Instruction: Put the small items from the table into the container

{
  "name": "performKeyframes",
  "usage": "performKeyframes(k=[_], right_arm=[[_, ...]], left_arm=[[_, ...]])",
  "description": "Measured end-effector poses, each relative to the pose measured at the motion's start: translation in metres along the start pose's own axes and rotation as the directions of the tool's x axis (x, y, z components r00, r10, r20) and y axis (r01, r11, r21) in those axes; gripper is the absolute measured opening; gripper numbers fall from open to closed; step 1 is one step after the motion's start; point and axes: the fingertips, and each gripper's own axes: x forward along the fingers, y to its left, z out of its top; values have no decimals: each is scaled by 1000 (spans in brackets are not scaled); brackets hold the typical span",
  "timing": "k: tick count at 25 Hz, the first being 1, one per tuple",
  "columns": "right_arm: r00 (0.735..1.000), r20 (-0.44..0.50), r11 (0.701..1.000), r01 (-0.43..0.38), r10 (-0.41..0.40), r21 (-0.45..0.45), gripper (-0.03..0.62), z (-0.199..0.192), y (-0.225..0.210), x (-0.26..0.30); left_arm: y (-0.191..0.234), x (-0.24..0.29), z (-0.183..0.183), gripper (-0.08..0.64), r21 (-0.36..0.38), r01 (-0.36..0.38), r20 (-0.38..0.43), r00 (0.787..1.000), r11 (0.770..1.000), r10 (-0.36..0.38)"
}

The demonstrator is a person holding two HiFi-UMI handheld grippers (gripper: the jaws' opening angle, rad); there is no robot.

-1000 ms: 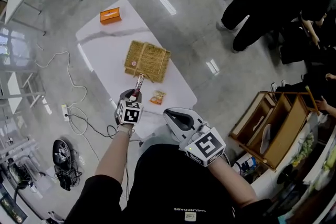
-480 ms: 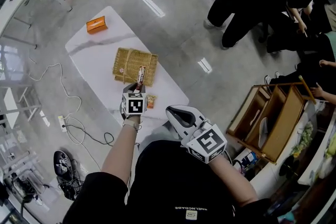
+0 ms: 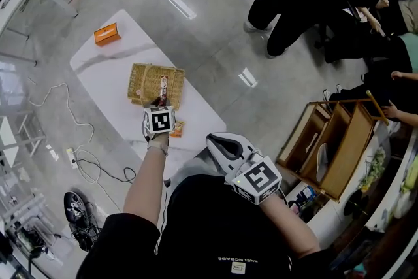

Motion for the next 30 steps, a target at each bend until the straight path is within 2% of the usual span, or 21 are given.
performKeyframes(k=[12, 30], right_arm=[[1000, -22, 1000, 22, -22, 15, 11, -8, -21, -9], [1000, -23, 1000, 10, -10, 11, 11, -4, -21, -4]], left_arm=[[4, 26, -3, 112, 2, -32, -59, 998, 999, 32], [6, 21, 4, 112, 19, -45, -25, 999, 999, 46]])
